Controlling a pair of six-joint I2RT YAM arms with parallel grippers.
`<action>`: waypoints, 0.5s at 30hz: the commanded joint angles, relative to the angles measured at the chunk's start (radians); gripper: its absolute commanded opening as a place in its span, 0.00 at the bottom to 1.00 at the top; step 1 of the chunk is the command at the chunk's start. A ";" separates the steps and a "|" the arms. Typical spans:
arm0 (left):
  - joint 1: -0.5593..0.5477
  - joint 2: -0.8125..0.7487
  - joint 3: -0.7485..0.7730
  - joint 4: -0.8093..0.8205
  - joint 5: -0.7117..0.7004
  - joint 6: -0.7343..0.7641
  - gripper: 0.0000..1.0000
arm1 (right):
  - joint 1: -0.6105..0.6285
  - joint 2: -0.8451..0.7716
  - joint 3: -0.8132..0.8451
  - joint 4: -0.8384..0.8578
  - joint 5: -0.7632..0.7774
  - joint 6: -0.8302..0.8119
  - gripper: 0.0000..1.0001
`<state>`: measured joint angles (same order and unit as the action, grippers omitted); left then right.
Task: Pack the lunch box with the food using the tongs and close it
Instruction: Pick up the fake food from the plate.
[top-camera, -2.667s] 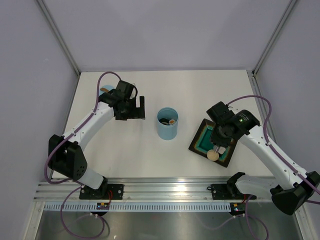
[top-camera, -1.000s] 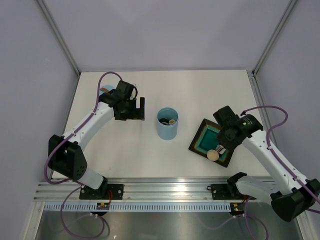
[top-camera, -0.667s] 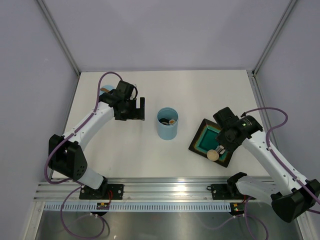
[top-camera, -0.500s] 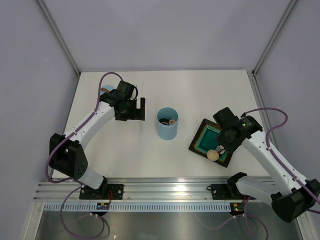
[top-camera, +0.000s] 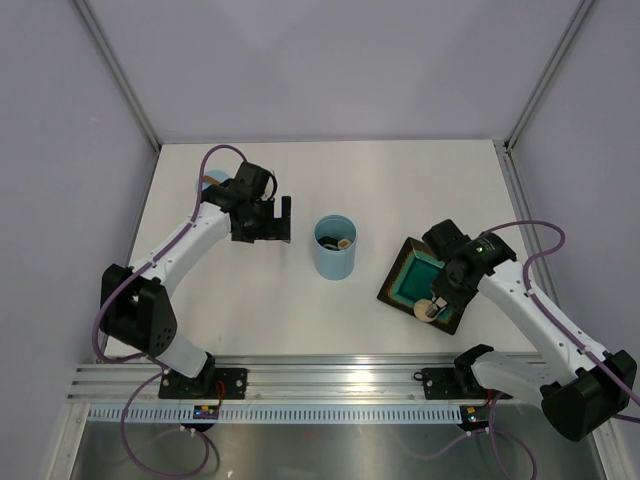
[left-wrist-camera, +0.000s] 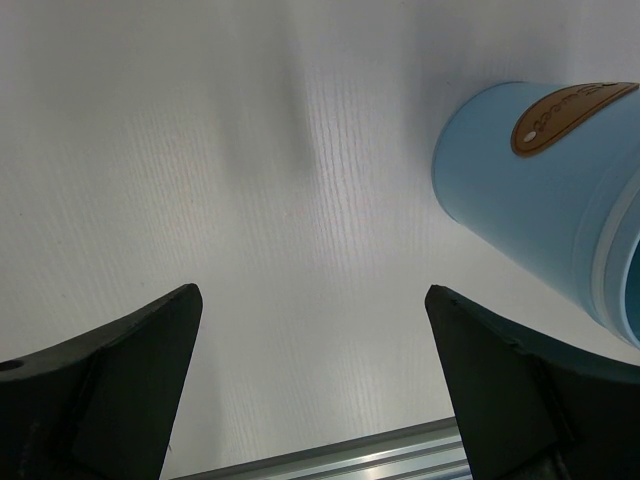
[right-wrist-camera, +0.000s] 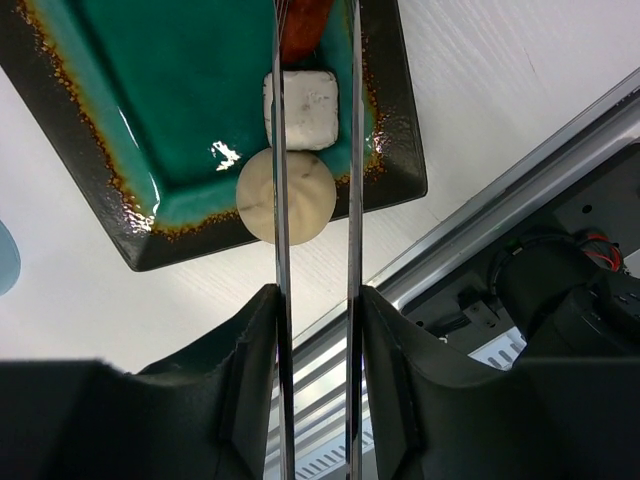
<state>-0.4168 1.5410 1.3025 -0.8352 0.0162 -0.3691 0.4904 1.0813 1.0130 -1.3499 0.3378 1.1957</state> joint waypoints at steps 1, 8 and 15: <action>0.003 0.001 0.032 0.027 0.016 0.012 0.99 | -0.007 0.005 0.016 -0.186 0.013 -0.018 0.42; 0.003 -0.004 0.026 0.025 0.007 0.012 0.99 | -0.007 0.025 0.093 -0.199 0.050 -0.044 0.19; 0.003 -0.013 0.023 0.021 -0.001 0.012 0.99 | -0.007 0.077 0.217 -0.204 0.096 -0.102 0.04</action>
<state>-0.4168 1.5421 1.3025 -0.8356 0.0154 -0.3695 0.4896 1.1366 1.1465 -1.3506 0.3614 1.1290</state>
